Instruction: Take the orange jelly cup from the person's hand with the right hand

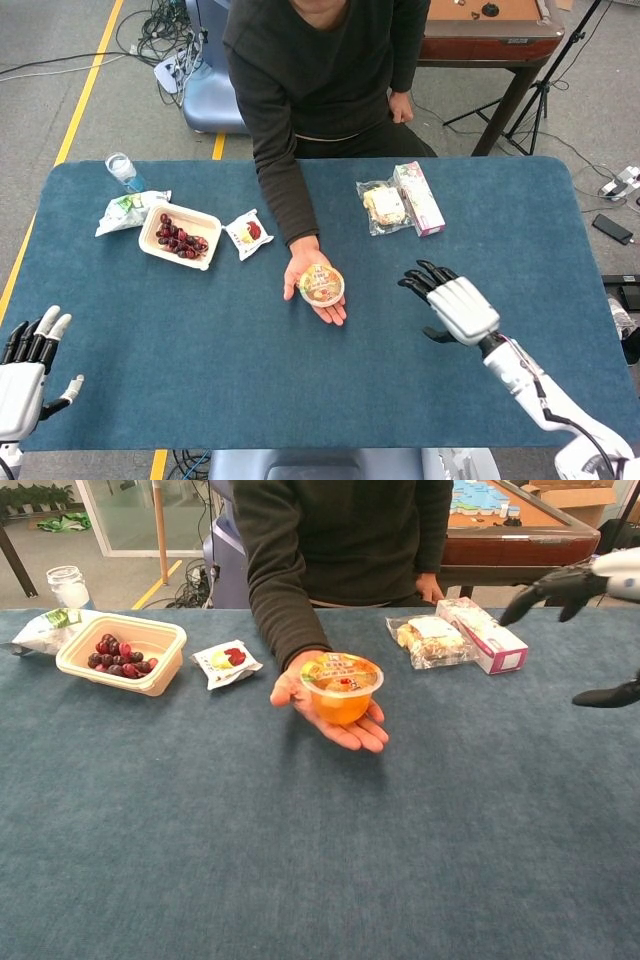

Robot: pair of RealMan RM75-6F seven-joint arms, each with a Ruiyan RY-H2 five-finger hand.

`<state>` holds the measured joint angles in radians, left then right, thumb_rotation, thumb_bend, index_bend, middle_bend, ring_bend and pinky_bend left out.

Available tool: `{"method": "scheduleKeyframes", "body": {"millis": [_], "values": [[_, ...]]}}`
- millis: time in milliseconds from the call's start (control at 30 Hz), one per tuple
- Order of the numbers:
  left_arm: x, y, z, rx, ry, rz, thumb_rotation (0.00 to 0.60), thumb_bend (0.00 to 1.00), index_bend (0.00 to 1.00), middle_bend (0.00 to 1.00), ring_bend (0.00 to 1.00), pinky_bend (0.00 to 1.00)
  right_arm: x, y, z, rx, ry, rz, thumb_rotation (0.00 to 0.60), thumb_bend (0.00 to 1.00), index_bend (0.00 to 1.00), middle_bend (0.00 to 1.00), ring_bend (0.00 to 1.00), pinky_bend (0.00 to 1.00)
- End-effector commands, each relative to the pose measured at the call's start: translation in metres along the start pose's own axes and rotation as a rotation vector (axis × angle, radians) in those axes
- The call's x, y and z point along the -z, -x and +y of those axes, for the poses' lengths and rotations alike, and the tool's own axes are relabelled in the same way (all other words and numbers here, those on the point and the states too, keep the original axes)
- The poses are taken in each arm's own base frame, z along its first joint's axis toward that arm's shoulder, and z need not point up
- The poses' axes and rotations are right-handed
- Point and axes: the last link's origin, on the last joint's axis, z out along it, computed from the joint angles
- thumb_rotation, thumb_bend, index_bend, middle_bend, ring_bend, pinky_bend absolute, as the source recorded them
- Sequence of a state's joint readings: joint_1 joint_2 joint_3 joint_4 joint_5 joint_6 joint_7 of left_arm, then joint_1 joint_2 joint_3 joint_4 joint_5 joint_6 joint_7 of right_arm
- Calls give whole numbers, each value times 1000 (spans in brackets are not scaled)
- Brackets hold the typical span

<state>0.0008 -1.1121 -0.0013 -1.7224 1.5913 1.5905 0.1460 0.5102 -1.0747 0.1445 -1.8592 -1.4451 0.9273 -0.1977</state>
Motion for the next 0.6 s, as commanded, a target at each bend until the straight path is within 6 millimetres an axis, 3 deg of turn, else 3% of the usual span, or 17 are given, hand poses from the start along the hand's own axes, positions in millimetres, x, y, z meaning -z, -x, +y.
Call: {"method": "scheduleKeyframes", "body": {"millis": [33, 400, 600], "values": [[0, 0, 0, 1, 1, 0, 600, 300, 24, 0, 0, 0, -39, -3, -27, -24, -77, -42, 600, 133, 97, 83, 0, 146], [2, 1, -1, -4, -8, -2, 600, 300, 24, 0, 0, 0, -113, 7, -71, -37, -160, -94, 600, 126, 67, 57, 0, 120], [3, 1, -2, -5, -14, -1, 600, 300, 24, 0, 0, 0, -139, 15, -86, -18, -167, -117, 600, 125, 67, 57, 0, 120]]}}
